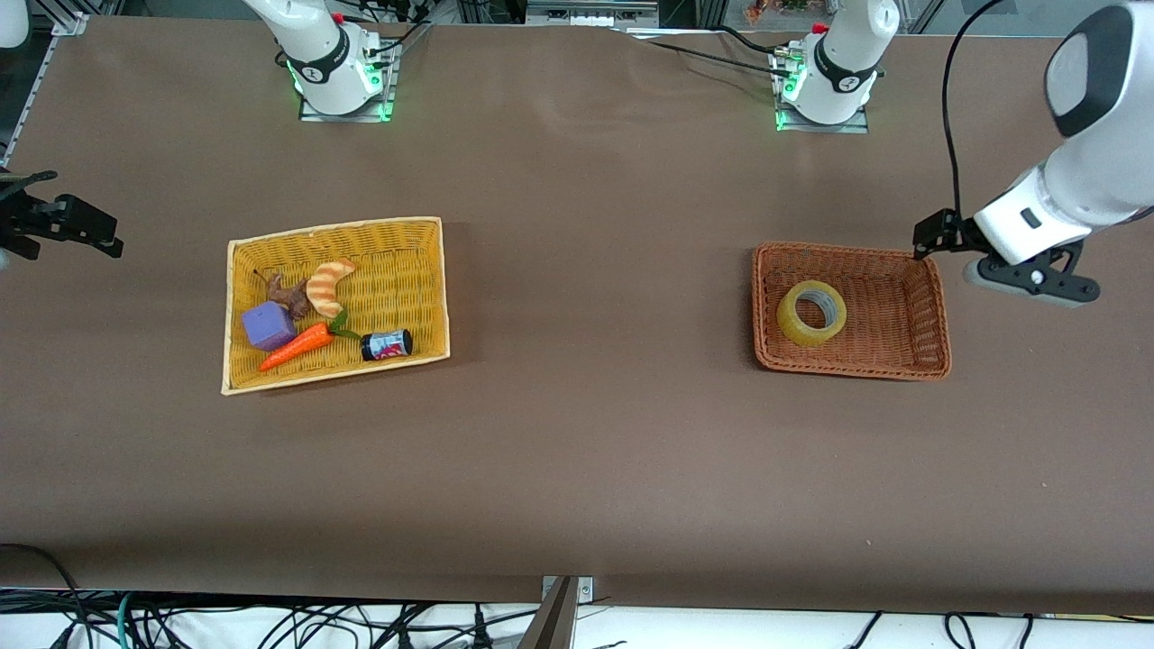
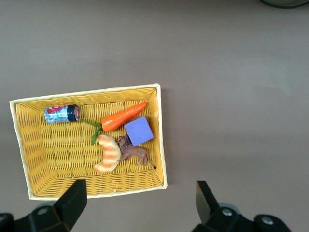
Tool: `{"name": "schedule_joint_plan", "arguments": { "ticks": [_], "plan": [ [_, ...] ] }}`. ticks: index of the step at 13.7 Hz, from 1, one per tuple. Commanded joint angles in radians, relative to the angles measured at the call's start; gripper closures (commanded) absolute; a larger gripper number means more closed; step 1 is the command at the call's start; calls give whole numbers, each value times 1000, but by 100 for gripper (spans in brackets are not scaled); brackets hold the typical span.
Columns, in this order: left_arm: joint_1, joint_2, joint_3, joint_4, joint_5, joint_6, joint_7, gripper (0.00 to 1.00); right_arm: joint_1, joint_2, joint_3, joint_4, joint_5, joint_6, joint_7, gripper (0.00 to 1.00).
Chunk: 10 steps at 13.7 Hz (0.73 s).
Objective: Transfer tape with both arms
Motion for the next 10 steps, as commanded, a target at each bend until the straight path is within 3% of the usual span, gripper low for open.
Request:
{"name": "schedule_joint_plan", "arguments": {
  "ticks": [1, 3, 10],
  "plan": [
    [-6, 17, -4, 141, 36, -138, -73, 0, 10, 2, -11, 11, 13, 0, 0, 0],
    [-6, 17, 6, 184, 35, -166, -74, 0, 10, 2, -11, 11, 15, 0, 0, 0],
    [1, 12, 22, 184, 29, -169, -112, 0, 10, 2, -11, 11, 13, 0, -2, 0]
  ]
}}
